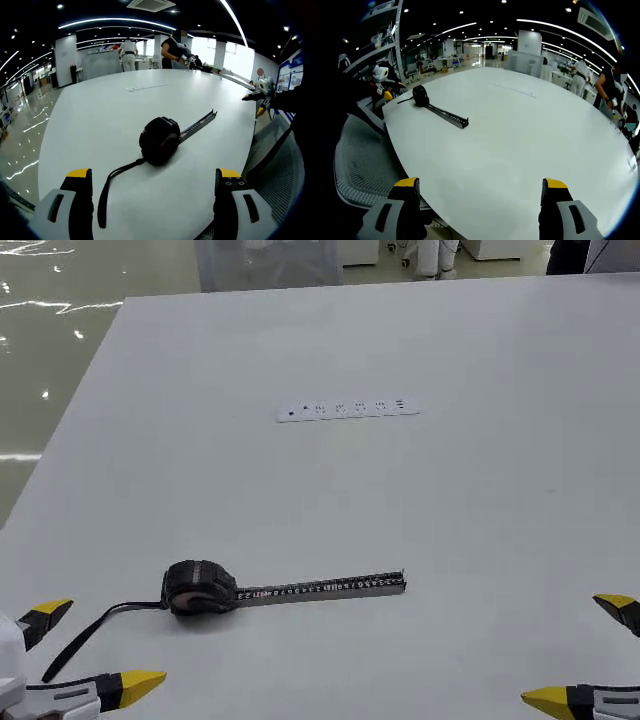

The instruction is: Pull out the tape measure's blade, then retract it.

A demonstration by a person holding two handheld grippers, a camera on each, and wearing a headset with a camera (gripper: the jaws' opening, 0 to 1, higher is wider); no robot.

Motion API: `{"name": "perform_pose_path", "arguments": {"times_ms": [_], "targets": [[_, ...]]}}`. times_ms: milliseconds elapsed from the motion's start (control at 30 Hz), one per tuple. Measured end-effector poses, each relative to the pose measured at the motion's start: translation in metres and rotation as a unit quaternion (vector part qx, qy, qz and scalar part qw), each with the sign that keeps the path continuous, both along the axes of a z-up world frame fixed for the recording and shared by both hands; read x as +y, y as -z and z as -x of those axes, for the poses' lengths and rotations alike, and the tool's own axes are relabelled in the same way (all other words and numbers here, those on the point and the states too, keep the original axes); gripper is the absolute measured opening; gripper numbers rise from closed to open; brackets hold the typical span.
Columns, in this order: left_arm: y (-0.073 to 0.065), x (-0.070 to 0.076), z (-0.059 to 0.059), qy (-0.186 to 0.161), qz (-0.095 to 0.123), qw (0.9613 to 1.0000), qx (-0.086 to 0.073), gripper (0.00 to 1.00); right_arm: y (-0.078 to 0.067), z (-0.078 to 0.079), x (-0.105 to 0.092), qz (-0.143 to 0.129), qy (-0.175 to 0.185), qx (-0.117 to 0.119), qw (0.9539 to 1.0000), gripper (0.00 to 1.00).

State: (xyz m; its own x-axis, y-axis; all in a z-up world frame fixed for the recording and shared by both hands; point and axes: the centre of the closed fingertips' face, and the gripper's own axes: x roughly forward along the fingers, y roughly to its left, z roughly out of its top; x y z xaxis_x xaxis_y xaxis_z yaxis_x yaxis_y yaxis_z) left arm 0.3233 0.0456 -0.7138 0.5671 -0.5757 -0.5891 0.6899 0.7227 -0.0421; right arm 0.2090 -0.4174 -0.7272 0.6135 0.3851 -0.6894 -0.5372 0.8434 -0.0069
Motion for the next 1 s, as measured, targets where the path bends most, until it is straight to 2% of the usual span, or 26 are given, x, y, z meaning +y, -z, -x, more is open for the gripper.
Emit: {"name": "perform_pose_path", "arguments": {"times_ms": [433,633,733,800,1000], "targets": [[-0.007,-0.008,-0.008,-0.001,0.002,1.0,-0.006,0.99,-0.003,-0.001,-0.003,-0.001,0.003,0.002,1.0,0.99],[-0.006,-0.009,-0.009,-0.004,0.001,1.0,-0.002,0.99,-0.003,-0.003,-0.004,0.004,-0.001,0.0,1.0,0.99],[-0.004,-0.007,-0.011,-0.011,-0.007,0.9999,-0.001,0.99,-0.001,-0.003,-0.004,0.011,-0.002,0.004,0.9999,0.99],[-0.002,-0.008,-0.01,-0.014,-0.002,0.9999,0.004,0.99,-0.001,-0.003,-0.004,0.01,0.0,0.005,0.9999,0.99],[-0.003,-0.013,-0.01,-0.012,0.003,0.9999,0.007,0.99,-0.003,-0.004,-0.003,0.018,-0.013,-0.004,0.9997,0.99]]}}
